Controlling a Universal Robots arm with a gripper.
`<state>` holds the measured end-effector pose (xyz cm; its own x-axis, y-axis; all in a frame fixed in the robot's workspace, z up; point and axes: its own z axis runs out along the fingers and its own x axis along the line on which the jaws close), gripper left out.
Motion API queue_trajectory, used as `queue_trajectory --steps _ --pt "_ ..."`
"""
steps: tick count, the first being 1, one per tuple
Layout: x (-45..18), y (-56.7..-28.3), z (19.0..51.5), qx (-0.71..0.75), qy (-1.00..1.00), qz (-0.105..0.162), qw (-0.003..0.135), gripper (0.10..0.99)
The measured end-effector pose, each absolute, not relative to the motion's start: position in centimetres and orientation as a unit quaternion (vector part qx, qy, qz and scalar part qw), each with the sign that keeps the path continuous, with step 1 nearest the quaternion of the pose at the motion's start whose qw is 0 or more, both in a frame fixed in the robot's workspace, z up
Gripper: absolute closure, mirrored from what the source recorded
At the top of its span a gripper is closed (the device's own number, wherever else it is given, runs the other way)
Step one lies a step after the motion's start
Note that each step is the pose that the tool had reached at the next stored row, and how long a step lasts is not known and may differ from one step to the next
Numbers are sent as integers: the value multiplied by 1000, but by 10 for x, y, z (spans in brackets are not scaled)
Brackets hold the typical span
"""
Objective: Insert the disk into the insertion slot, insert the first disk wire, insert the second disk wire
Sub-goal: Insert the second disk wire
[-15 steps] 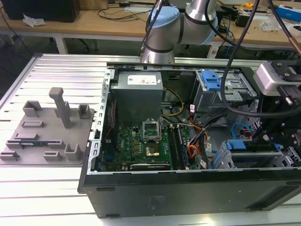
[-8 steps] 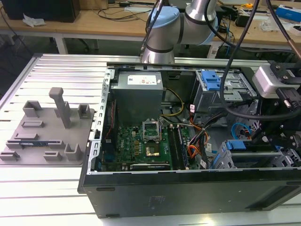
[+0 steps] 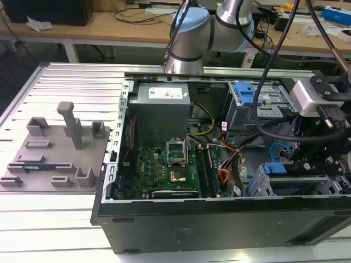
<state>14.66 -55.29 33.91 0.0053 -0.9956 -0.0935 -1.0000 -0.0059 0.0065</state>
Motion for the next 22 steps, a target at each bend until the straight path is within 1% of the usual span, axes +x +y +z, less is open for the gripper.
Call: queue_trajectory --steps 2,10,11,12,13,14,15,16,22 --pt "147 -553 344 -708 704 35 31 729" --pt "148 -552 389 -708 705 35 31 729" --pt "148 -552 392 -708 705 35 31 741" --pt "149 -552 395 -708 705 35 31 878" --pt "149 -552 395 -708 705 36 31 878" --pt "149 -552 395 -708 705 36 31 937" --pt "149 -552 395 -708 705 35 31 937" --pt "149 -552 395 -708 705 35 31 980" --pt "149 -552 395 -708 705 35 31 980"
